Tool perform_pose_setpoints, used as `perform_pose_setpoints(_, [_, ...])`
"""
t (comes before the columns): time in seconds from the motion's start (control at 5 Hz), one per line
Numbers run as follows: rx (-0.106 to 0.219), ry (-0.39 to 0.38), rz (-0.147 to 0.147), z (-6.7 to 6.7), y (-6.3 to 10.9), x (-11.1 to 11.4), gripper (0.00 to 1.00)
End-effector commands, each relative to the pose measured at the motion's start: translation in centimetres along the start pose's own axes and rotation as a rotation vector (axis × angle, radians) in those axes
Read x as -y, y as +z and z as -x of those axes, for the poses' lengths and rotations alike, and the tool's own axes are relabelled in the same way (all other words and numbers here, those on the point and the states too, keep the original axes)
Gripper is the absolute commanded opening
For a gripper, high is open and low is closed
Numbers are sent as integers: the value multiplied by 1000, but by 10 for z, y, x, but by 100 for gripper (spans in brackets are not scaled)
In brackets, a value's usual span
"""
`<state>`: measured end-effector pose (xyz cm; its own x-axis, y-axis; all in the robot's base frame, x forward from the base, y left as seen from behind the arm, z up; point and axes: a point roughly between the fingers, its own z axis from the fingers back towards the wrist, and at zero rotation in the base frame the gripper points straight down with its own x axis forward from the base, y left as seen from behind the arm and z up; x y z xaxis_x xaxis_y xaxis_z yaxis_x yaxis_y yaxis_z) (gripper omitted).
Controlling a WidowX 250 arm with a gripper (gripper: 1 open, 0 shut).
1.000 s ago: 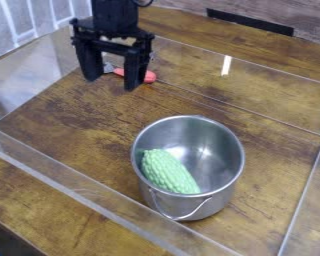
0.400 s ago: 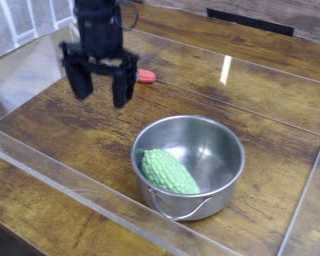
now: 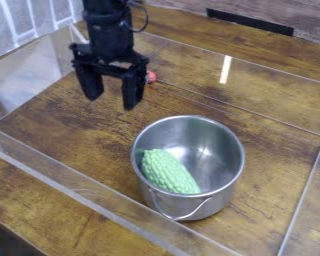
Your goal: Put the green object in the silver pot
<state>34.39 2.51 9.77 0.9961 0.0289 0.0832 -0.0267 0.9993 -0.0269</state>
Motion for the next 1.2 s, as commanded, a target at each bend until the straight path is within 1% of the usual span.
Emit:
perform_pose_setpoints(0.0, [92,-67,-8,-20,29,3,100])
perform_pose_setpoints(0.2, [104,-22,-16,-31,31,-15,100])
perform_pose_setpoints(0.4, [89,19,-31,-36,23,-27,100])
perform_pose_setpoints(0.6, [74,31,-35,-27,21,-22,100])
perform_pose_setpoints(0.8, [74,33,-31,-18,24,-17,100])
perform_pose_setpoints(1.0, [90,-5,-16,-13,36,-17,100])
